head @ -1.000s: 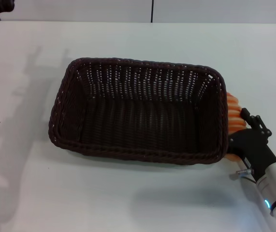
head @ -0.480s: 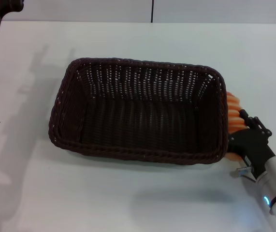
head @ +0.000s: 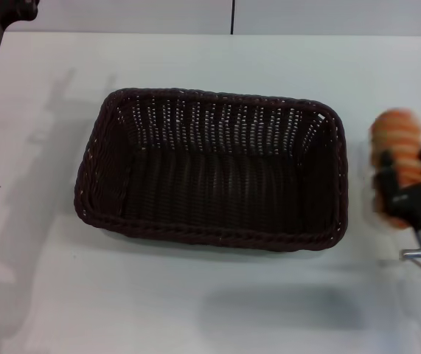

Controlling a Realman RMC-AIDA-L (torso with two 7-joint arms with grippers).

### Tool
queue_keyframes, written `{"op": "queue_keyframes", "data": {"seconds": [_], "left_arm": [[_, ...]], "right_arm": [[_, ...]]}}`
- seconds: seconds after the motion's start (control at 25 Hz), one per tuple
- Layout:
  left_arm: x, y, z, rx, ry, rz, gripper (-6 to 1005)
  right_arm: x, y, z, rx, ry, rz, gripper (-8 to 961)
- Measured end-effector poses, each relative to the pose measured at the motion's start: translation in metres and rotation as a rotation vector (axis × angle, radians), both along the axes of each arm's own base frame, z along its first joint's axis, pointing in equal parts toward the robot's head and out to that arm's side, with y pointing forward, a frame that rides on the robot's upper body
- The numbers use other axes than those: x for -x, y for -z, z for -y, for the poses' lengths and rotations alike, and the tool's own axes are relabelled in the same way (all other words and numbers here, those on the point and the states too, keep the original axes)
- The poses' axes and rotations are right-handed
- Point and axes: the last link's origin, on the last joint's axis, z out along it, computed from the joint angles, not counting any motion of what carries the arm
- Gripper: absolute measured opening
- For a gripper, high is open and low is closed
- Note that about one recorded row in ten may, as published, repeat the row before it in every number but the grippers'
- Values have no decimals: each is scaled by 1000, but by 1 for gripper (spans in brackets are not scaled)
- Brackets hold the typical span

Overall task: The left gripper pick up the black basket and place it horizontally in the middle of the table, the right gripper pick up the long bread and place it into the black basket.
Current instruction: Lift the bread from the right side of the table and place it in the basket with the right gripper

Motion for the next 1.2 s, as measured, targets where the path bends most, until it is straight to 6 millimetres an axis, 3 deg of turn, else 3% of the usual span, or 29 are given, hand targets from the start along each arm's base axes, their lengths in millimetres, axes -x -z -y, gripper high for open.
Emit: {"op": "queue_keyframes", "data": {"seconds": [0.12, 0.48, 0.6, 0.68, 0.96, 1.2], "left_arm": [[1, 0, 1, 0, -4, -2, 791], [2, 0, 2, -1, -5, -1, 792], [2, 1, 2, -1, -5, 0, 792], [2, 1, 2, -2, -4, 0, 792], [5, -1, 5, -5, -12, 9, 792], [9, -1, 7, -6, -22, 10, 793]], "right_arm": [[13, -18, 14, -136, -85, -36, 551], [50, -30, 27, -230, -334, -82, 483], [64, -24, 19, -188, -409, -89, 453], [80, -9, 9, -84, -487, -80, 401], [97, 6, -2, 17, -538, -70, 353], [103, 18, -16, 94, -517, -56, 478]]}}
